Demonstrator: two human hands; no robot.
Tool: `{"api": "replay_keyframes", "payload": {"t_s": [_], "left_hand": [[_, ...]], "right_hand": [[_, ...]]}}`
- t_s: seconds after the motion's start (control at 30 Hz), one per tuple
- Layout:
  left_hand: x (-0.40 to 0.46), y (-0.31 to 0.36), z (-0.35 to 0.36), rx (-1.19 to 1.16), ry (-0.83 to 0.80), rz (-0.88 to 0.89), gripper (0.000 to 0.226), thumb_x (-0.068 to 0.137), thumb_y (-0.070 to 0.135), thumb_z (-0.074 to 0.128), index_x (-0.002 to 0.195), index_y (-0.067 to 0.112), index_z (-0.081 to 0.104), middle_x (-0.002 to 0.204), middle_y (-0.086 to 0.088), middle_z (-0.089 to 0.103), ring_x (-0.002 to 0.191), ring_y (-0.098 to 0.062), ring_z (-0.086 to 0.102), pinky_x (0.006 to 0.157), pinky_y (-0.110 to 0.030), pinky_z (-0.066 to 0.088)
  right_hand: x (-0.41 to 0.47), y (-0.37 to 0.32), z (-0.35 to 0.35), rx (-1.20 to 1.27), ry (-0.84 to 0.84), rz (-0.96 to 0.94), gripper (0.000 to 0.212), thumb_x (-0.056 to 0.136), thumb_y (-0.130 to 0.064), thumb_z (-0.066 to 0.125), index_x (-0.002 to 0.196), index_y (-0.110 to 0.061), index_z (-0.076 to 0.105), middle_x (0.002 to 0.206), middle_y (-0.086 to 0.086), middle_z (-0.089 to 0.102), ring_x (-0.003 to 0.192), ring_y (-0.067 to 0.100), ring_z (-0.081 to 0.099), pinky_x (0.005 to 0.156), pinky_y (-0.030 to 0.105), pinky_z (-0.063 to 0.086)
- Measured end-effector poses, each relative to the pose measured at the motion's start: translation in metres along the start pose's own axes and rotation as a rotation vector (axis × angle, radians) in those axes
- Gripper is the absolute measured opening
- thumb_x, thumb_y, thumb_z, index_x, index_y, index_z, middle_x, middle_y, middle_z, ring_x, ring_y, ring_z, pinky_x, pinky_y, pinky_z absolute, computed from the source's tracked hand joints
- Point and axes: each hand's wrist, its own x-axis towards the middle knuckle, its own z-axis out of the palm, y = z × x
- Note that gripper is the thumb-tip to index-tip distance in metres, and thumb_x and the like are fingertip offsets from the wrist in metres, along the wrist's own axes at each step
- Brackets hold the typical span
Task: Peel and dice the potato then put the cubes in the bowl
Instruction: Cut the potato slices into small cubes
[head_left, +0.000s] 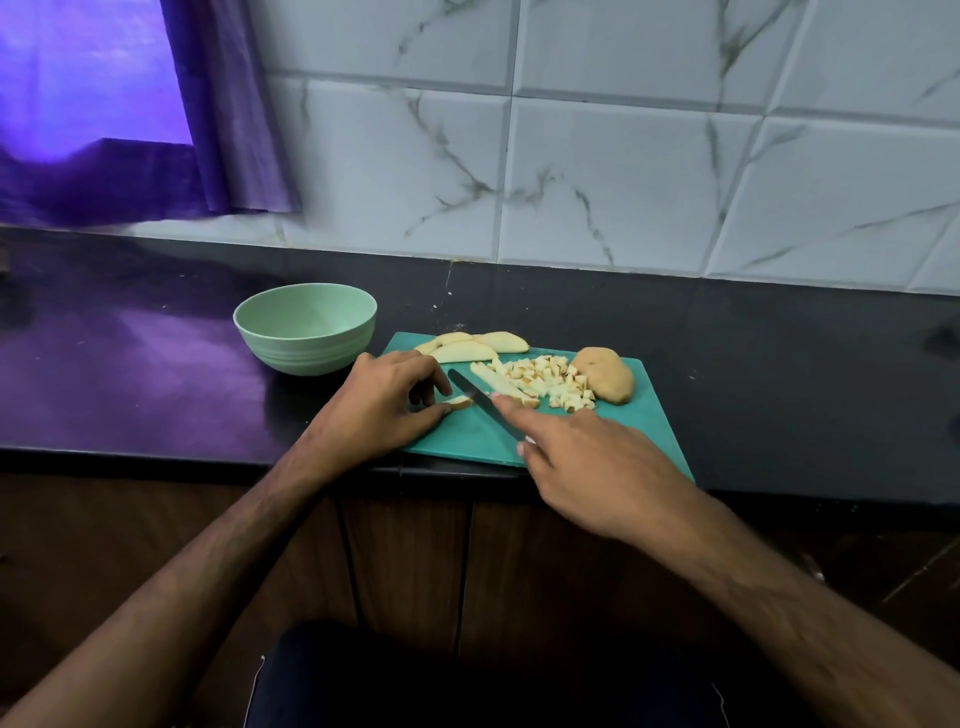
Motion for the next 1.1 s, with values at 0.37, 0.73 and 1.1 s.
{"api": "replay_keyframes", "payload": {"t_s": [0.37, 0.73, 1.1], "left_hand": [[0.003, 0.003, -0.004, -0.071, -0.037, -0.030, 0.018, 0.079, 0.013, 0.082, 0.079, 0.027, 0.071, 0.078, 0.016, 0.065, 0.075, -0.006, 0.065, 0.067, -0.009, 0.043], [0.003, 0.004, -0.006, -0.075, -0.056, -0.030, 0.011, 0.080, 0.013, 0.079, 0.083, 0.023, 0.074, 0.082, 0.014, 0.068, 0.078, -0.003, 0.064, 0.069, -0.007, 0.043], [0.001, 0.010, -0.006, -0.154, -0.011, -0.097, 0.024, 0.079, 0.008, 0.079, 0.086, 0.020, 0.060, 0.077, 0.010, 0.067, 0.072, -0.009, 0.064, 0.065, -0.019, 0.049]], "right_hand": [[0.019, -0.015, 0.009, -0.002, -0.019, -0.005, 0.056, 0.110, -0.033, 0.033, 0.161, -0.040, 0.011, 0.080, -0.008, 0.042, 0.069, 0.006, 0.041, 0.067, 0.033, 0.039], [-0.002, -0.013, 0.015, -0.025, -0.001, -0.005, 0.058, 0.110, -0.038, 0.030, 0.160, -0.044, 0.002, 0.079, -0.008, 0.042, 0.068, 0.005, 0.041, 0.069, 0.033, 0.038], [0.023, -0.013, 0.003, 0.025, 0.018, 0.000, 0.054, 0.110, -0.037, 0.031, 0.160, -0.044, 0.012, 0.077, -0.009, 0.038, 0.066, 0.005, 0.038, 0.066, 0.035, 0.034]]}}
